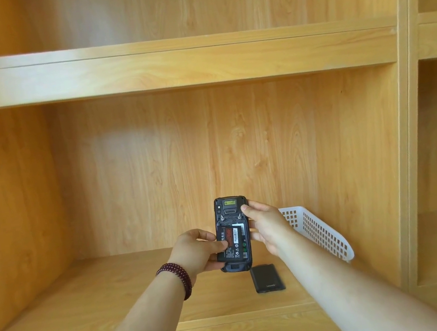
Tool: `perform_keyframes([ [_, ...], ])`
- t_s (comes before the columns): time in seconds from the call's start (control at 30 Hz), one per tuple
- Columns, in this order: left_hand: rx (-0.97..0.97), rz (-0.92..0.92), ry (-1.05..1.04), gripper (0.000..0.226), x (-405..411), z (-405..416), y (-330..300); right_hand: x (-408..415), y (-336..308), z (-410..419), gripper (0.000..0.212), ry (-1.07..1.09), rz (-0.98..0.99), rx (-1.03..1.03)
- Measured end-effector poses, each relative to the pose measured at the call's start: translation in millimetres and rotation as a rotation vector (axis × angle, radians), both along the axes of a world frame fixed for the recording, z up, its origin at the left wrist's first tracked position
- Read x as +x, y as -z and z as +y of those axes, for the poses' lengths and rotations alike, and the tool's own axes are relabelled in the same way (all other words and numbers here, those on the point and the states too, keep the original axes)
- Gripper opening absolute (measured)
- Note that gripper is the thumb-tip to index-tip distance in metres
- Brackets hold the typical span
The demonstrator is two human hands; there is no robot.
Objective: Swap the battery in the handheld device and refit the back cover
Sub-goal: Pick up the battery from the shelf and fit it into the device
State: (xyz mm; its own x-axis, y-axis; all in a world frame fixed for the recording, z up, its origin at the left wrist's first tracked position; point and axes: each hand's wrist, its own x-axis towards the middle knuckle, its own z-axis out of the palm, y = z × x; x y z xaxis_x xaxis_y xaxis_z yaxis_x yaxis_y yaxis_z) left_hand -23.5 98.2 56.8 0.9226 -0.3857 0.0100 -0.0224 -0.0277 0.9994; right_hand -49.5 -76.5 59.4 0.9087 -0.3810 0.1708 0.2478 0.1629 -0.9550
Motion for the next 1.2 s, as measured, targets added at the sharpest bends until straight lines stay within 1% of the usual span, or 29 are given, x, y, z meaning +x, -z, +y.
perform_keyframes([
  [0.13, 0.046, 0.036, -0.048, 0.031, -2.8, -4.3, -5.5, -2.7, -0.5, 3.4, 0.015, -0.016, 0.000, -0.006],
  [0.23, 0.108, 0.018, -0.099, 0.037, -4.9, -6.0, -8.5, -2.9, -1.1, 4.1, 0.016, -0.015, 0.002, -0.008],
  [0.37, 0.195, 0.010, -0.092, 0.043, -7.9, -9.8, -12.6, -3.3, -0.3, 3.0, 0.017, -0.018, 0.011, -0.011],
  [0.4, 0.218, 0.008, -0.083, 0.040, -8.0, -10.3, -13.6, -2.8, 0.5, 2.7, 0.016, -0.021, 0.013, -0.010],
  [0.47, 0.307, -0.026, -0.078, 0.026, -7.4, -11.0, -14.4, -2.0, 2.0, 2.1, 0.013, -0.024, 0.019, -0.018],
  [0.57, 0.521, -0.152, -0.108, 0.031, -4.5, -10.6, -12.9, -0.3, 2.4, 2.9, 0.012, -0.021, 0.026, -0.020],
  [0.67, 0.595, -0.223, -0.105, 0.030, 0.8, -9.3, -9.0, -0.8, 0.8, 5.4, 0.016, -0.027, 0.027, -0.024],
  [0.73, 0.547, -0.222, -0.074, 0.032, 4.4, -8.2, -6.6, -0.8, -0.1, 5.2, 0.023, -0.030, 0.030, -0.016],
  [0.83, 0.402, -0.161, 0.000, 0.036, 9.4, -6.8, -4.7, -1.5, -1.9, 4.0, 0.032, -0.040, 0.030, 0.012],
  [0.93, 0.198, -0.031, 0.090, 0.039, 13.4, -5.5, -3.7, -1.0, -2.4, 3.3, 0.033, -0.058, 0.018, 0.024],
  [1.0, 0.104, 0.013, 0.123, 0.038, 15.9, -4.5, -3.2, -0.9, -2.6, 2.5, 0.028, -0.075, 0.010, 0.013],
  [1.07, 0.070, 0.024, 0.136, 0.036, 18.3, -3.4, -3.1, -1.6, -2.8, 0.3, 0.025, -0.118, 0.000, -0.004],
  [1.13, 0.056, 0.023, 0.152, 0.034, 20.6, -2.7, -3.9, -3.9, -2.8, -3.8, 0.031, -0.205, -0.011, -0.023],
  [1.2, 0.041, 0.019, 0.163, 0.032, 22.3, -2.4, -4.9, -7.9, -2.0, -7.6, 0.041, -0.307, 0.013, -0.091],
])
